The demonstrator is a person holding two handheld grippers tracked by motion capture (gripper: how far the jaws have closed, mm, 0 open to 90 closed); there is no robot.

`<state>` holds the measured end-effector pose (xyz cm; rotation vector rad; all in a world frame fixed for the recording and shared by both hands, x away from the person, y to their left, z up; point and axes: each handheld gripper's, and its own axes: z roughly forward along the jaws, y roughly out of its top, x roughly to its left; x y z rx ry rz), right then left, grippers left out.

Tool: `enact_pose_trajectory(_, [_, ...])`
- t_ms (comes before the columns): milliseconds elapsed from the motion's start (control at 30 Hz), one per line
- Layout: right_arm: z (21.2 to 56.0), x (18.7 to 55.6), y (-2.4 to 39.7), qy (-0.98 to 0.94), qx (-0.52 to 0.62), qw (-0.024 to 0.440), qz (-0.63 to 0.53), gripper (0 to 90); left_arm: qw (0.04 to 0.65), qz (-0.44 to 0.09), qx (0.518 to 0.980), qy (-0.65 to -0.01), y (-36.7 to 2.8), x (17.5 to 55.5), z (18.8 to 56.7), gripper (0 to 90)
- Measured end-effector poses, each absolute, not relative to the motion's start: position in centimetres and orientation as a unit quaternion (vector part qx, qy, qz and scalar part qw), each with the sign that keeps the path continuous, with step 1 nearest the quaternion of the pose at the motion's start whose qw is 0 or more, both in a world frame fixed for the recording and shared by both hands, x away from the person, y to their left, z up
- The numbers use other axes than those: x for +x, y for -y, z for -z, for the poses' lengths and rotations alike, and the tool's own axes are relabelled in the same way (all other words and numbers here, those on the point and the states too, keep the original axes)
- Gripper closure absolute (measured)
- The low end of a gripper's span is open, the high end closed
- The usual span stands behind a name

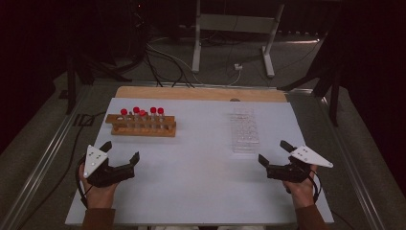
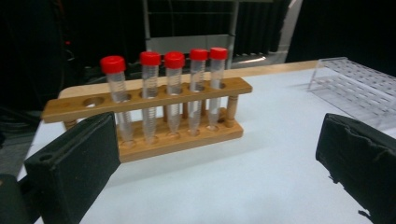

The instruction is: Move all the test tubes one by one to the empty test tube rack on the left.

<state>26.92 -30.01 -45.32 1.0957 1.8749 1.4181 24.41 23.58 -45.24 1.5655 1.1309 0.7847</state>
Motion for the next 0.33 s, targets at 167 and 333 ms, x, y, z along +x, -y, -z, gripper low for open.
enact_pose_trajectory(167, [46.00,26.67,30.00,-0.693,0.416,0.270,-0.523,0.0,0.504,-0.326,0.647,-0.470,-23.55,24.46,45.39,0.6])
enact_pose_trajectory(333, [46.40,26.73,29.83,-0.703,0.417,0.267,-0.511,0.0,0.504,-0.326,0.646,-0.471,-23.64,24.40,45.31,0.6])
